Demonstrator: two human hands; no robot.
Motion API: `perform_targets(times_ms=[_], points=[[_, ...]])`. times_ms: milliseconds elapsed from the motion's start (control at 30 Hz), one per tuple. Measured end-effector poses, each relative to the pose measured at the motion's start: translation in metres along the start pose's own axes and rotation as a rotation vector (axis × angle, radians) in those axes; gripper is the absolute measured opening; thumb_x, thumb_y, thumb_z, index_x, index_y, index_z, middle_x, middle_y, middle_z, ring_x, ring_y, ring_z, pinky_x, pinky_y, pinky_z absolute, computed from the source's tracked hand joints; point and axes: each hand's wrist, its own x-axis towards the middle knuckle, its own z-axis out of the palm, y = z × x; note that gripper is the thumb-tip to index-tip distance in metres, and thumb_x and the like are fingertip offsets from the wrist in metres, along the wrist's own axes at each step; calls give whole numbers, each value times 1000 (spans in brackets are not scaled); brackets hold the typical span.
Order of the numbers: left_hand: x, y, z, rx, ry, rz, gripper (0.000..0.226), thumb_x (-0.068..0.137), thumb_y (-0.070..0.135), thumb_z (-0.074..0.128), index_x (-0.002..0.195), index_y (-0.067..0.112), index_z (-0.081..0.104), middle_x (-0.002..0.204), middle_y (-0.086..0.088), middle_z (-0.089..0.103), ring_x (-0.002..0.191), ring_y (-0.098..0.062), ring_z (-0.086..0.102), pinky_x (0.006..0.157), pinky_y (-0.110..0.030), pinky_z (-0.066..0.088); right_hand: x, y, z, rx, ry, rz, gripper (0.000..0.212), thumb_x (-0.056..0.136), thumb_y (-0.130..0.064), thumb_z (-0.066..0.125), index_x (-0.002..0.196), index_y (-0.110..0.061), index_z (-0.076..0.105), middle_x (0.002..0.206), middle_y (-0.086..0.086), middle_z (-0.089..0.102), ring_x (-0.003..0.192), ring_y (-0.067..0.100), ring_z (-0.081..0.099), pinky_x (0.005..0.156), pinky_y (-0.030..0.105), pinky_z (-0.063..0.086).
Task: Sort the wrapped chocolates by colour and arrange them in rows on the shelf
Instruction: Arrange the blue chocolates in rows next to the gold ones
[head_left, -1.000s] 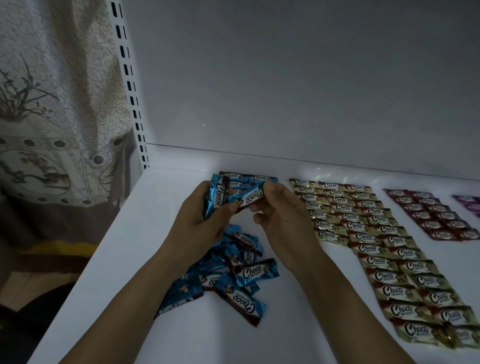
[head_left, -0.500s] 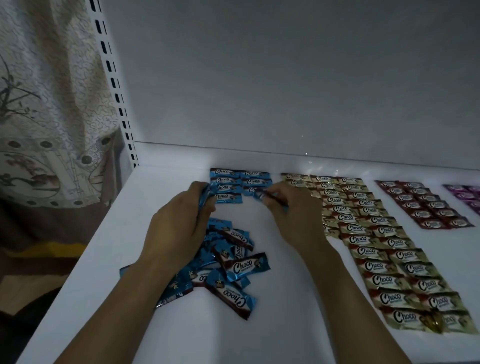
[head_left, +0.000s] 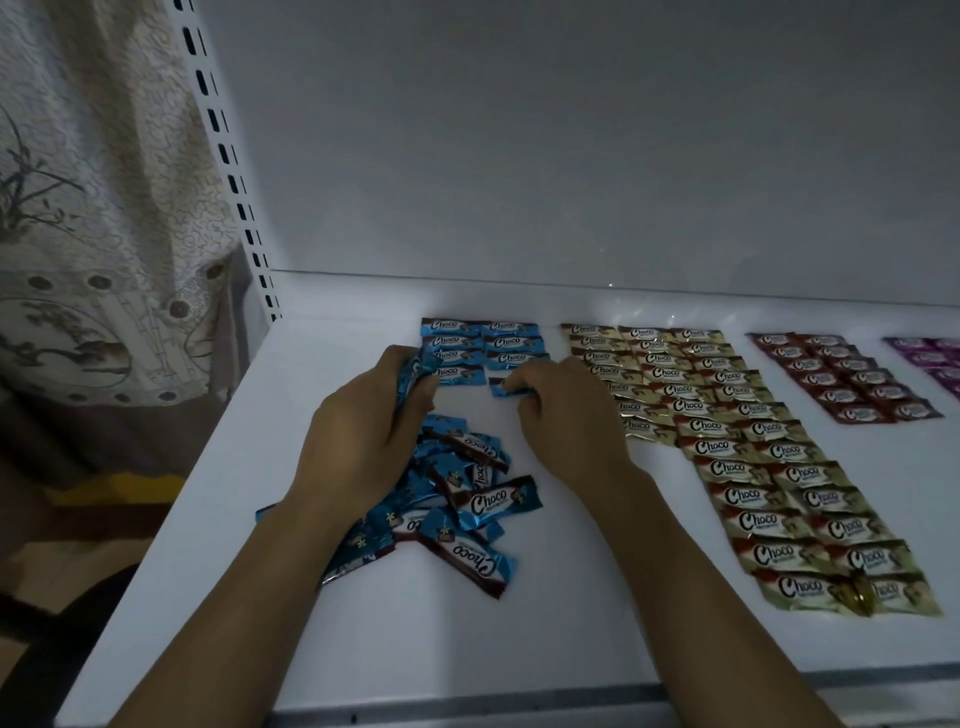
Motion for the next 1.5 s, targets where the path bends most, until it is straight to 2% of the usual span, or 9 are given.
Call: perform_targets(times_ms=[433,633,733,867,1000,1133,1267,1367,1500], points=[[-1,3,-3,12,-1,21,55,91,49,32,122,10,53,91,-1,70,75,-19,64,66,-37,53,0,-11,0,207,14,58,26,93,-10,52,114,-18,66,110,3,63,102,17,55,78,25,41],[-2,3,-6,-73,73,-37,40,90,47,35,109,16,51,79,8,62,66,-9,58,57,-18,42,-23,-56,9,420,-307,-46,35,101,-30,39,134,-23,52,122,0,62,109,13,56,94,23,43],[-4,6,-8,-148,105,-84,34,88,49,36,100,19,47,75,15,57,64,1,56,58,-9,41,-33,-63,21,281,-241,-175,39,98,-31,36,123,-15,61,105,6,67,97,19,58,94,31,41],[-5,6,-9,-191,100,-89,36,89,48,37,93,16,51,69,16,57,64,5,58,58,-8,41,-36,-70,18,362,-248,-122,38,97,-28,35,118,-15,64,99,6,67,91,17,58,84,36,46],[-5,7,-9,-346,104,-72,54,99,50,40,75,5,59,59,2,59,61,-14,60,54,-23,46,-42,-73,10,590,-326,44,31,103,-23,37,127,-20,57,115,0,65,100,7,59,84,17,47],[-5,9,-10,-492,97,-90,55,96,49,35,70,5,55,55,4,55,50,-9,50,51,-25,42,-41,-75,4,796,-148,149,25,100,-29,44,117,-21,62,111,-7,65,101,0,60,89,20,50],[-7,1,-10,-263,106,76,32,97,40,44,67,29,47,45,8,42,44,-6,48,44,-15,32,-16,-79,-18,994,-72,83,29,90,-37,57,118,-29,58,111,-8,64,107,6,59,93,22,49],[-8,0,-10,-165,61,132,26,90,43,44,67,39,34,43,11,41,42,-2,45,43,-12,27,3,-87,-33,904,-186,-12,17,86,-16,68,100,-27,68,107,-5,65,104,8,60,93,29,49],[-6,2,-14,-254,115,66,28,94,46,52,70,37,40,57,15,53,44,-7,44,43,-12,27,13,-86,-40,1066,-116,216,6,88,-13,64,88,-11,69,87,6,69,78,9,62,72,23,50]])
